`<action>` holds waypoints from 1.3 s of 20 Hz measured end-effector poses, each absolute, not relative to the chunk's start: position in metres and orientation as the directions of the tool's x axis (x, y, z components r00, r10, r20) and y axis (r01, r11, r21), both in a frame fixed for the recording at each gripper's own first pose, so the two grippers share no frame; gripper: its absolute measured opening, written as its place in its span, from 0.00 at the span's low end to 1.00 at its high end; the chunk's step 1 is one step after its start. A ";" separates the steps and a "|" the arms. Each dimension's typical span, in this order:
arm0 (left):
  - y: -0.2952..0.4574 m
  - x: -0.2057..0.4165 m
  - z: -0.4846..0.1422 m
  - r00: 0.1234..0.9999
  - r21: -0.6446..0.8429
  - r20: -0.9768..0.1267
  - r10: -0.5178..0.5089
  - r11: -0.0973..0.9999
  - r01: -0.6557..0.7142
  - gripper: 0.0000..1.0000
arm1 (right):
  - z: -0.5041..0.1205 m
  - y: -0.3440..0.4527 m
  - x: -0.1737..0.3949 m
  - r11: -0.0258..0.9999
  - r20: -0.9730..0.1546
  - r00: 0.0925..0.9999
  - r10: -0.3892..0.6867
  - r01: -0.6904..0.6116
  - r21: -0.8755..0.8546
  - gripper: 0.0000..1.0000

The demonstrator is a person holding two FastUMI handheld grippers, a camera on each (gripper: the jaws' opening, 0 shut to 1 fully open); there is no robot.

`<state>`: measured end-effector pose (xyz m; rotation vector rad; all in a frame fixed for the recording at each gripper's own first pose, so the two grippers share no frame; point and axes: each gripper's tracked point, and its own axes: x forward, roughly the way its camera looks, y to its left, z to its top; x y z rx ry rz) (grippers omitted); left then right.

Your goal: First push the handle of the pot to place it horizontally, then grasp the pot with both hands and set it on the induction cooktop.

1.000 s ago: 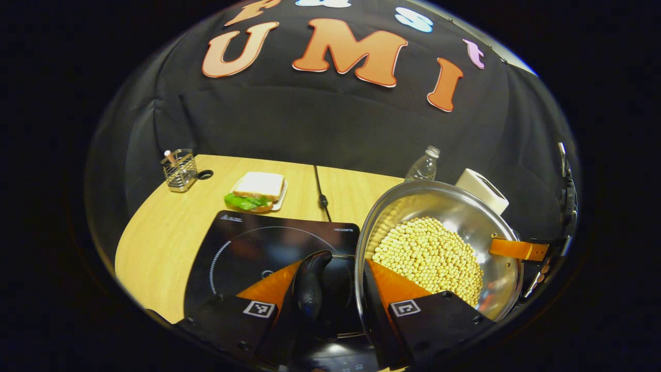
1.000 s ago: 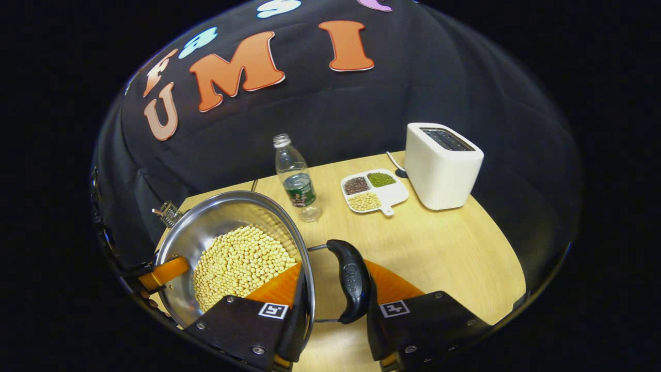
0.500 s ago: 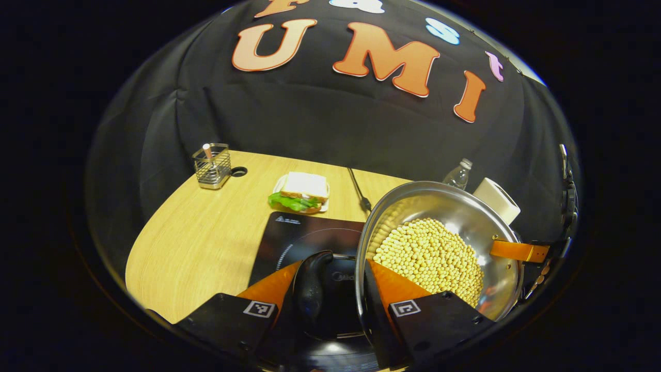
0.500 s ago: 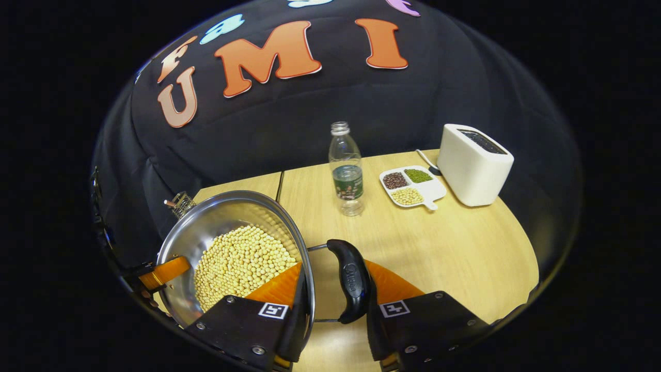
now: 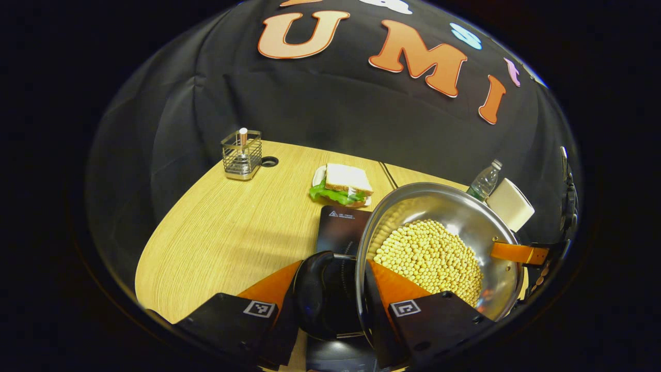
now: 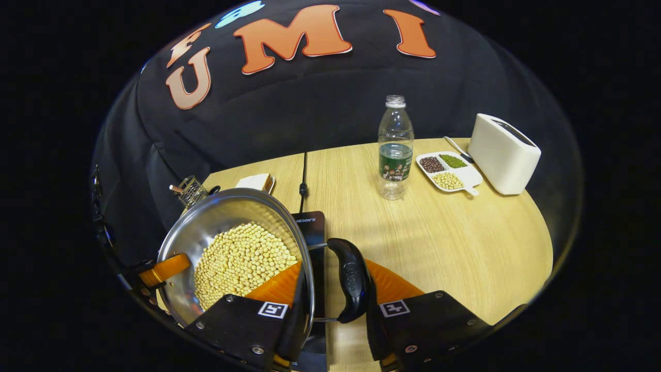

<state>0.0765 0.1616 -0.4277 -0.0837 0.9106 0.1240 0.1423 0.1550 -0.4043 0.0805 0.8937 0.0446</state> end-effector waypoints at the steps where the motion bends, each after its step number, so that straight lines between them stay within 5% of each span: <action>1: 0.164 0.075 -0.430 0.605 -0.018 -0.793 0.071 0.990 -0.139 0.66 | -0.406 0.157 0.141 0.996 -0.783 0.618 0.074 -0.005 0.091 0.50; 6: 0.168 0.081 -0.440 0.590 -0.025 -0.806 0.055 0.992 -0.127 0.65 | -0.416 0.155 0.140 0.996 -0.793 0.605 0.069 0.007 0.092 0.53; 9: 0.176 0.082 -0.433 0.595 0.028 -0.797 0.101 0.991 -0.130 0.77 | -0.415 0.156 0.136 0.995 -0.800 0.594 0.084 -0.010 0.097 0.53; 12: 0.187 0.092 -0.392 0.672 0.107 -0.721 0.169 0.985 -0.134 1.00 | -0.394 0.142 0.141 0.998 -0.755 0.654 0.053 -0.018 0.054 0.69; 15: 0.183 0.098 -0.341 0.745 0.161 -0.631 0.217 0.976 -0.148 0.98 | -0.355 0.124 0.138 0.999 -0.701 0.712 0.037 -0.003 0.050 0.94; 26: 0.099 0.072 -0.092 0.960 0.111 -0.235 0.155 0.985 -0.132 0.97 | -0.147 0.019 0.081 0.999 -0.337 0.940 -0.047 0.040 -0.028 0.94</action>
